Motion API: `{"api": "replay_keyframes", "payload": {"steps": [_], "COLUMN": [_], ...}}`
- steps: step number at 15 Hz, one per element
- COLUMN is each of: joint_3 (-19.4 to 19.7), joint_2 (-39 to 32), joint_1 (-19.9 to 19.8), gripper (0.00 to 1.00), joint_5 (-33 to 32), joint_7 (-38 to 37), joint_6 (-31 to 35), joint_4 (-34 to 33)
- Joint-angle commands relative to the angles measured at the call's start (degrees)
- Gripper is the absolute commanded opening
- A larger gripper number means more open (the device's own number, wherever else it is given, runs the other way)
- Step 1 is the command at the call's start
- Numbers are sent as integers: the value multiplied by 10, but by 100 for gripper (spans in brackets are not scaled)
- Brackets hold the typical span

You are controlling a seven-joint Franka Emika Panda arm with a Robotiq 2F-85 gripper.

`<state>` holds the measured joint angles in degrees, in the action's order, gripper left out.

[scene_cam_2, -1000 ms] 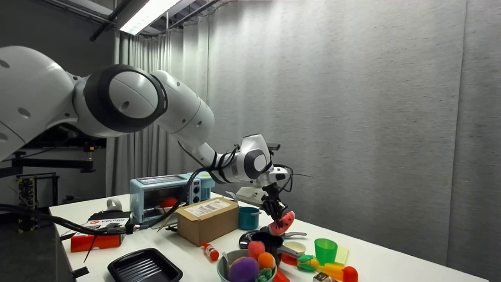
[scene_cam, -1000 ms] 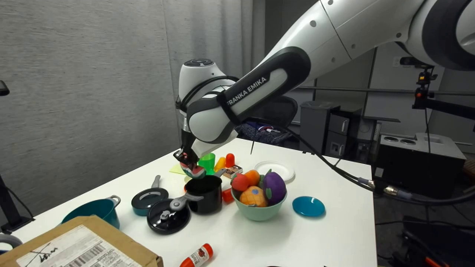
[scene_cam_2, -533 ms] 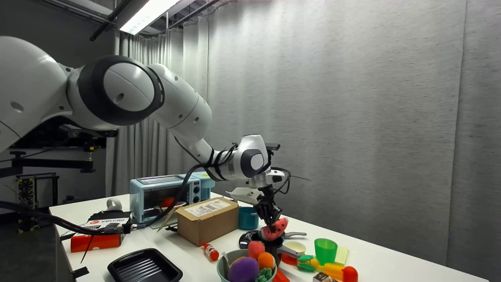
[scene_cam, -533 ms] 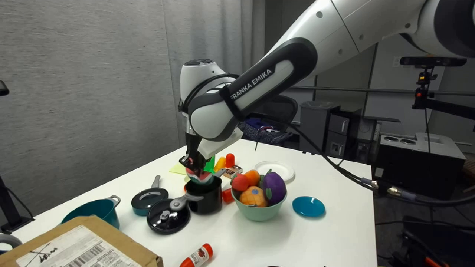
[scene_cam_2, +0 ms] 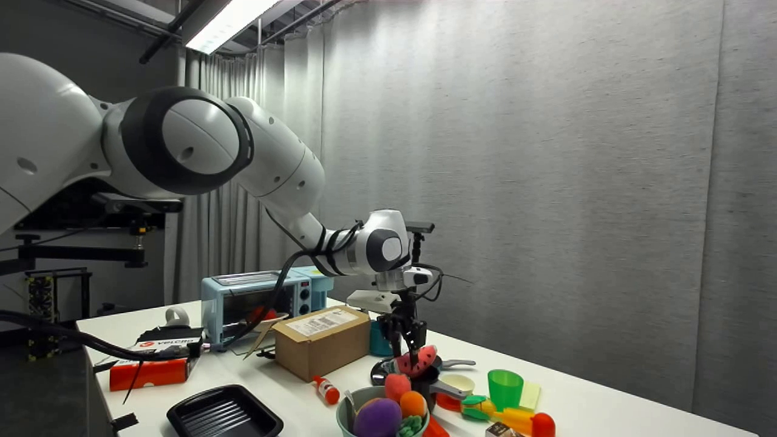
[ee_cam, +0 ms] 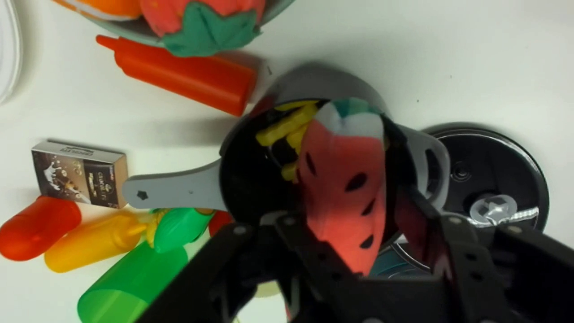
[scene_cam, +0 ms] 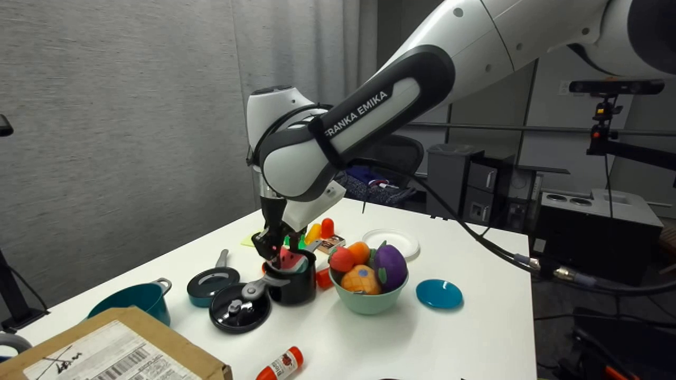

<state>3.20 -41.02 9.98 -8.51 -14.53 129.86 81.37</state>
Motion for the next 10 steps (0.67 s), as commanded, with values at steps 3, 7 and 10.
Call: {"api": "replay_keyframes", "payload": {"steps": [3, 7, 10], "joint_3": [-9, -20, -21], "joint_2": [-13, -13, 1], "joint_1": [-3, -14, -27], "gripper": [99, 75, 57], "joint_5": [5, 23, 43], "joint_7": [10, 16, 19], "joint_6": [-41, -35, -42], "joint_4": [-38, -58, -53]}}
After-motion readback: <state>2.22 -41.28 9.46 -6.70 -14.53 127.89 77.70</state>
